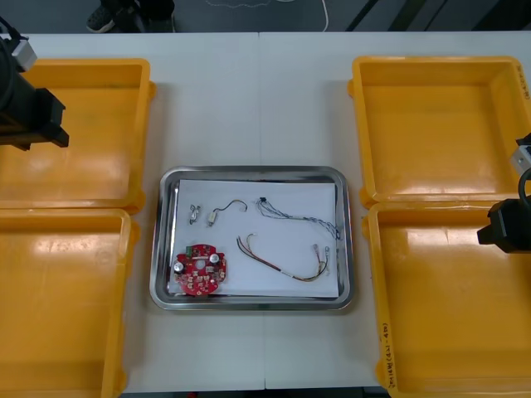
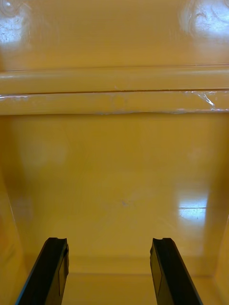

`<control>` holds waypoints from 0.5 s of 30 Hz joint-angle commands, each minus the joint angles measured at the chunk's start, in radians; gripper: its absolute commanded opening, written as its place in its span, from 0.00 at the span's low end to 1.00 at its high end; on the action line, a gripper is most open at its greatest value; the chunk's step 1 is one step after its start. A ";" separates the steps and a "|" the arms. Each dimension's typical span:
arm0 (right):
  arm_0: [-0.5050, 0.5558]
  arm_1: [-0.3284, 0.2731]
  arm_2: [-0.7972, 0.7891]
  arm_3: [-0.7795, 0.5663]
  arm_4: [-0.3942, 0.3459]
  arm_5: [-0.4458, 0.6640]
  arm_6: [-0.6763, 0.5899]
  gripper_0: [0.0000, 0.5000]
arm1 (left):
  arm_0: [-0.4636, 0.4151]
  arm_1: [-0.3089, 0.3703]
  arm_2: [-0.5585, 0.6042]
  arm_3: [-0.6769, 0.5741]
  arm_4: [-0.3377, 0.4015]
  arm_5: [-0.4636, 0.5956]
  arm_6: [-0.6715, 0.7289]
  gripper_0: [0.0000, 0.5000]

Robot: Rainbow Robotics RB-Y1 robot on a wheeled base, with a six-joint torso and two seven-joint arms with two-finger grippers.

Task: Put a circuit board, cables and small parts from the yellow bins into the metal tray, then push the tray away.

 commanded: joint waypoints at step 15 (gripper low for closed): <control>0.040 -0.052 -0.054 -0.007 0.003 -0.026 0.012 1.00 | 0.245 0.133 0.223 -0.157 0.057 0.007 -0.085 1.00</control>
